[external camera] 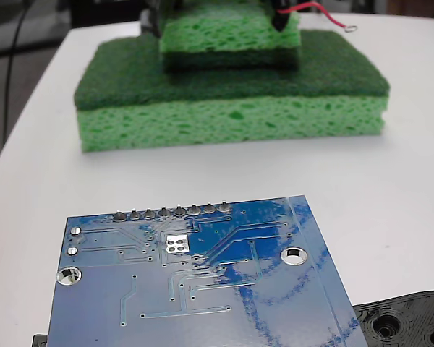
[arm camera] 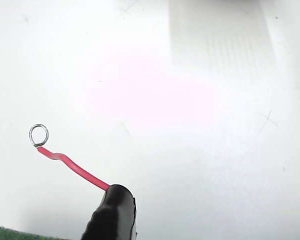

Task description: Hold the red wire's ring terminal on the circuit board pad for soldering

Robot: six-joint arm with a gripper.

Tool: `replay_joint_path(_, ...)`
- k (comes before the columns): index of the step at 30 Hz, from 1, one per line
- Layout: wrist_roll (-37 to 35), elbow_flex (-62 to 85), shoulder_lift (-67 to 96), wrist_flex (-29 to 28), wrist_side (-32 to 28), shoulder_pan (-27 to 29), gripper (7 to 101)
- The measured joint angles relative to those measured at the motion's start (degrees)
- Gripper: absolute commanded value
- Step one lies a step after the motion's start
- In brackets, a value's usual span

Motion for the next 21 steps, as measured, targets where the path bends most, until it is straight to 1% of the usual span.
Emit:
replay_joint_path(14,0.5,0.0,0.0,0.0,0.0,0.0,100.3)
replay_joint_path(21,3.1,-0.1,0.0,-0.2,3.5,-0.3,100.3)
